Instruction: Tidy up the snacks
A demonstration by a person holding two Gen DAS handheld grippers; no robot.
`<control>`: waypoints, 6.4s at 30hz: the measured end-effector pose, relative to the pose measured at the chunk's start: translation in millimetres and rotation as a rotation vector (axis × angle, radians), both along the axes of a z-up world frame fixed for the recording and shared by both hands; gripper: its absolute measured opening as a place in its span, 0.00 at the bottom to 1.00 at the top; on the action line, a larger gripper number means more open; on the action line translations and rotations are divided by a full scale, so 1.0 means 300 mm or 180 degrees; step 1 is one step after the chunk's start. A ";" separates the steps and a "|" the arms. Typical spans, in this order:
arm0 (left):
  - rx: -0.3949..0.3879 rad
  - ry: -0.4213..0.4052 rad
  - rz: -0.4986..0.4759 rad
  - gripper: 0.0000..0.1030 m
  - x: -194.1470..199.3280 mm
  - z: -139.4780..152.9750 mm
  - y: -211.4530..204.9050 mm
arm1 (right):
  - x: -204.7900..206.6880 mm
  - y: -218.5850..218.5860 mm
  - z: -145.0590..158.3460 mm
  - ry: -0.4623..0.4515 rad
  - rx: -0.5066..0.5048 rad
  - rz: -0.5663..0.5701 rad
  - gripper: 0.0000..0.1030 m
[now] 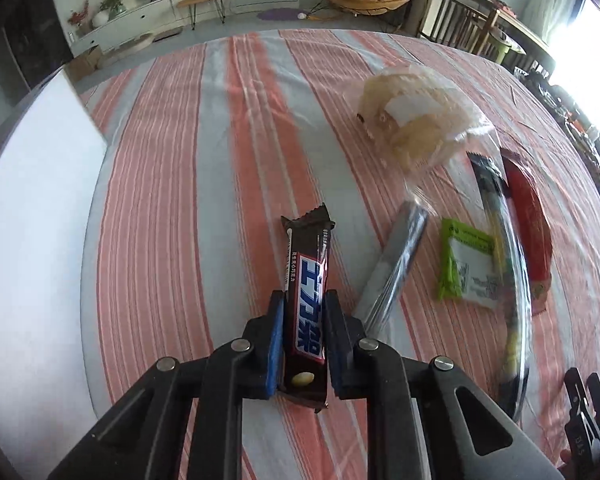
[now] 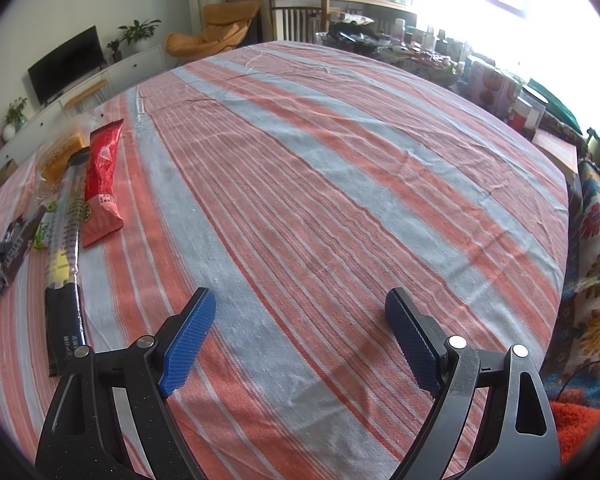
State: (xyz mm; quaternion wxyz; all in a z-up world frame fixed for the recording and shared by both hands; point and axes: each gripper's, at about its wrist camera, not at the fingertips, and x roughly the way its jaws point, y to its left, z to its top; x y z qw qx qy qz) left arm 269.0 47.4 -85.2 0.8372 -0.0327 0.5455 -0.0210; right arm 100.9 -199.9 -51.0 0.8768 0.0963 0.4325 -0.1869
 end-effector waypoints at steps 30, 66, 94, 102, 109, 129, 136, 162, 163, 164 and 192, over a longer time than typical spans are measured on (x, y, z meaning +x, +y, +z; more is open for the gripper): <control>0.0178 -0.0610 -0.0280 1.00 -0.483 -0.062 -0.078 | -0.004 0.007 0.000 -0.0005 -0.0009 -0.0003 0.87; 0.0188 -0.0638 -0.0253 1.00 -0.483 -0.062 -0.083 | 0.079 0.080 0.087 -0.0345 0.1058 0.0916 0.85; 0.0189 -0.0640 -0.0251 1.00 -0.485 -0.061 -0.083 | 0.043 0.292 0.060 0.0871 0.1216 0.1630 0.23; -0.0020 -0.0341 -0.0385 1.00 -0.464 -0.041 -0.056 | -0.044 0.234 0.051 0.0798 0.1009 0.1513 0.57; -0.0075 -0.0112 -0.0357 0.82 -0.451 -0.015 -0.027 | 0.048 0.298 0.040 0.0966 0.0780 0.1578 0.56; -0.1210 -0.0858 -0.0450 0.17 -0.704 0.385 0.146 | -0.069 0.187 0.175 0.0107 0.3198 0.1270 0.15; -0.1028 -0.1285 0.0002 0.17 -0.848 0.576 0.464 | -0.055 0.614 0.447 -0.0017 0.3146 0.2165 0.15; -0.0872 -0.1126 -0.0199 0.99 -0.729 0.415 0.271 | -0.087 0.437 0.095 -0.0147 -0.0085 0.1271 0.63; -0.0970 -0.1005 -0.0343 0.99 -0.702 0.389 0.206 | -0.091 0.382 0.086 -0.0152 -0.0073 0.1129 0.63; -0.1026 -0.0922 -0.0473 0.99 -0.680 0.360 0.133 | -0.103 0.336 0.083 -0.0171 -0.0056 0.1004 0.63; 0.0164 -0.0673 -0.0336 1.00 -0.396 -0.057 -0.138 | -0.084 0.223 0.007 -0.0050 -0.0006 0.0325 0.79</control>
